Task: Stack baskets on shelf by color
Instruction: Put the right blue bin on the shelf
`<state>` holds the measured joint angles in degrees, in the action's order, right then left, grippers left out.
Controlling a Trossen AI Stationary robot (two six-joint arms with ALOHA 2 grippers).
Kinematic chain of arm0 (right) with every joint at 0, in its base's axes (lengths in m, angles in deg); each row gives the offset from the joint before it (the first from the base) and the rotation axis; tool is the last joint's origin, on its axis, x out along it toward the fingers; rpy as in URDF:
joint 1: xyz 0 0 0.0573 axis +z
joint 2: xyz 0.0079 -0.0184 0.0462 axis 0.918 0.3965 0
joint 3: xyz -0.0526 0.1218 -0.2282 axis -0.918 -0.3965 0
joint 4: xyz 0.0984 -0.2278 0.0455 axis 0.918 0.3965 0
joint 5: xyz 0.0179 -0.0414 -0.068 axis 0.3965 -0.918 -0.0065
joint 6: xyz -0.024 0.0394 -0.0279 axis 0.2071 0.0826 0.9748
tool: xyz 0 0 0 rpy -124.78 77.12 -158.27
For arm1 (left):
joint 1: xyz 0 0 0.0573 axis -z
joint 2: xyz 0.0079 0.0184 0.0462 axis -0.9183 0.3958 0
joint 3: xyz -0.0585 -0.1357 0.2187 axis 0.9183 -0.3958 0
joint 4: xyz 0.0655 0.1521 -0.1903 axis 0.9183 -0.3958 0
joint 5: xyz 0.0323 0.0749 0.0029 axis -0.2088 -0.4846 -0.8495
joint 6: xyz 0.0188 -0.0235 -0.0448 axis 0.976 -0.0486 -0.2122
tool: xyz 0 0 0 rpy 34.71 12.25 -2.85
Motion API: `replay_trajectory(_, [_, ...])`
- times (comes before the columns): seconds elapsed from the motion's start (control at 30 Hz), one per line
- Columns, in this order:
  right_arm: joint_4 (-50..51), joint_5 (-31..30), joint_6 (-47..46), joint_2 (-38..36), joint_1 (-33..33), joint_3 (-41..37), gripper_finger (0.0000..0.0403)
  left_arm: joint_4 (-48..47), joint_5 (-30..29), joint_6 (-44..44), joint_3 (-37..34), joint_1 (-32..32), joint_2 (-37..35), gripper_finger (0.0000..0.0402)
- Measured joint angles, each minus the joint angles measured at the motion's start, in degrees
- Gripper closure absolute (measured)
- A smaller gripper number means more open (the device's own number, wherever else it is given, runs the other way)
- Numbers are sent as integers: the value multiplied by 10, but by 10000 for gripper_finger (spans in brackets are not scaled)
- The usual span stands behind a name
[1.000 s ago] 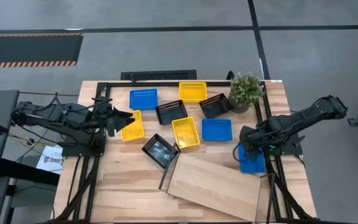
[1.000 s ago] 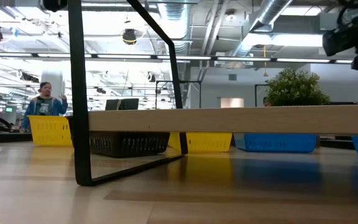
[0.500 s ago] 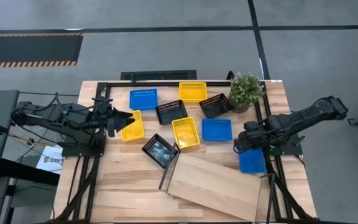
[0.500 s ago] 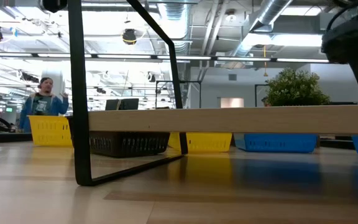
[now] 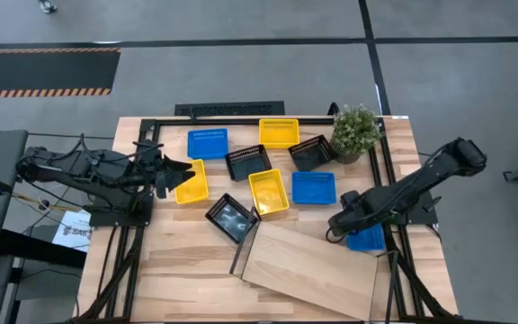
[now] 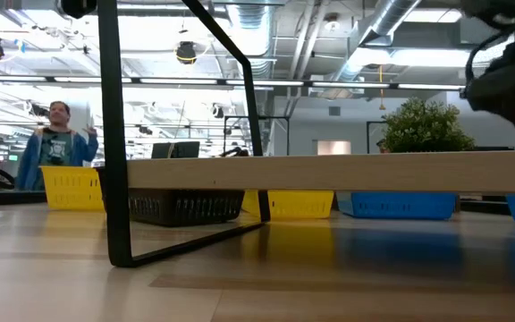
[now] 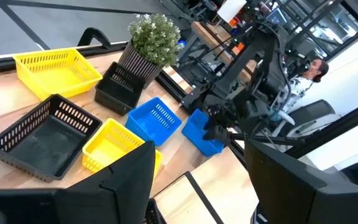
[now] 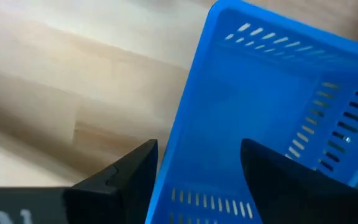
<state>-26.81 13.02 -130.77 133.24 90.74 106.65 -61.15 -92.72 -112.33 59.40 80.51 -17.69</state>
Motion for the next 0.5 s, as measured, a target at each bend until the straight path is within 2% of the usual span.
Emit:
replay_trajectory(0.2, [-23, 0, 0, 37, -2, 0, 160, 1, -12, -1, 0, 0, 0, 164])
replay_trajectory(0.5, [-68, 0, -6, 47, -2, 0, 283, -3, -12, -12, 0, 0, 0, 164])
